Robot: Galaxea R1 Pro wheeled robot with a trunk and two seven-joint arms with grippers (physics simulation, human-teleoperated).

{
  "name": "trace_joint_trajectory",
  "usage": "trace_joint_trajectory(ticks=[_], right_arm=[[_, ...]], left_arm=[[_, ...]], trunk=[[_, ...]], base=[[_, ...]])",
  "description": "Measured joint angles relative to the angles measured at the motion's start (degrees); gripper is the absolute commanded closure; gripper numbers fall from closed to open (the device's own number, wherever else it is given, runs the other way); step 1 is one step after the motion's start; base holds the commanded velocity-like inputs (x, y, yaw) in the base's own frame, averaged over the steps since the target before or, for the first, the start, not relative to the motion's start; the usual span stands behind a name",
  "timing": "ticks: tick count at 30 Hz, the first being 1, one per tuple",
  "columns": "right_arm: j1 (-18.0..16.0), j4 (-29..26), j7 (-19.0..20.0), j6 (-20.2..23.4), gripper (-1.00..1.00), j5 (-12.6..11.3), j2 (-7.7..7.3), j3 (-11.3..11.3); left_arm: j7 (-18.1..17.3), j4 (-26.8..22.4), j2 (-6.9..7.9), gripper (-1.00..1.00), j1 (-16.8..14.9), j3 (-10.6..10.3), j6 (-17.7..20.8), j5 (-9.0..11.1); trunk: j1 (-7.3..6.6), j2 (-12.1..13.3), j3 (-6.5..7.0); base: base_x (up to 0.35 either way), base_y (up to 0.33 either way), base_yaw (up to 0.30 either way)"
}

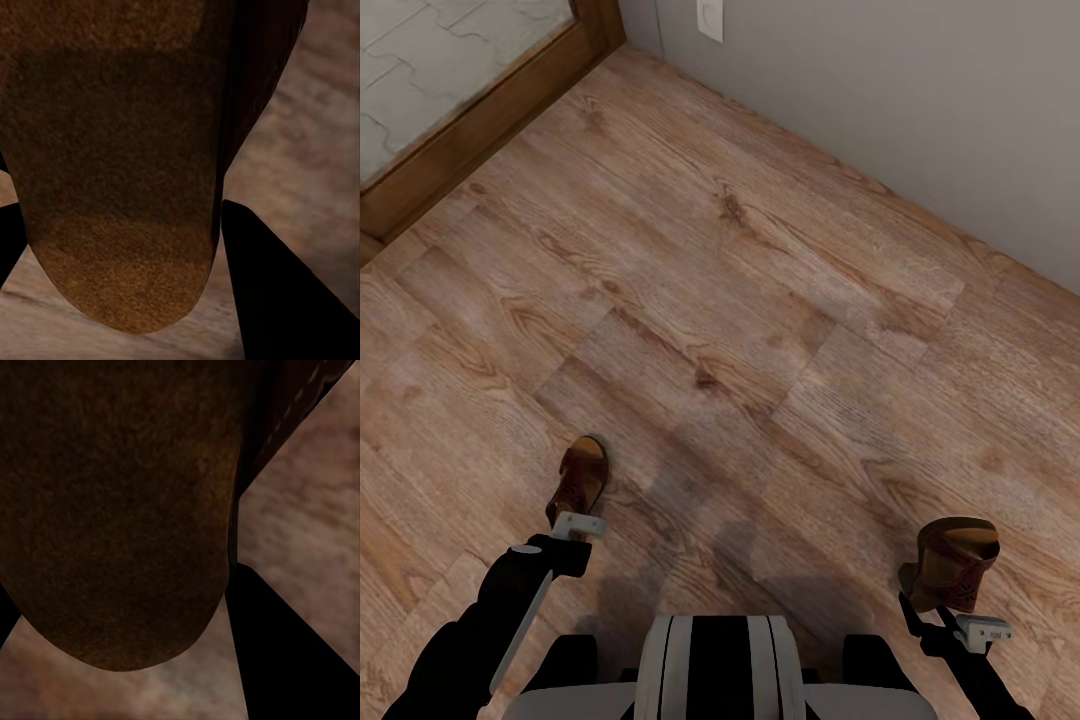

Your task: Pick up the two gym shoes and the two sandals from the corridor floor and place them onto the hallstand (shoe rack) in the corridor, making sure they are on the rack and not on the floor. Arrange them so the two gym shoes are next to each other and the two sandals are next to each other.

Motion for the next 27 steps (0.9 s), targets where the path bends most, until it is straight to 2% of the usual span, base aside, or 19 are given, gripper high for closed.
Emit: trace_joint_trajectory(ticks=[27], right_arm=[[-0.02,0.0,0.01,-0.01,1.0,0.02,-0.03,0.06]], left_arm=[[0.08,0.03,-0.14,1.0,0.12,-0.14,0.0,-0.05]], trunk=[[0.0,0.0,0.0]], base=[[0.0,0.0,0.0]])
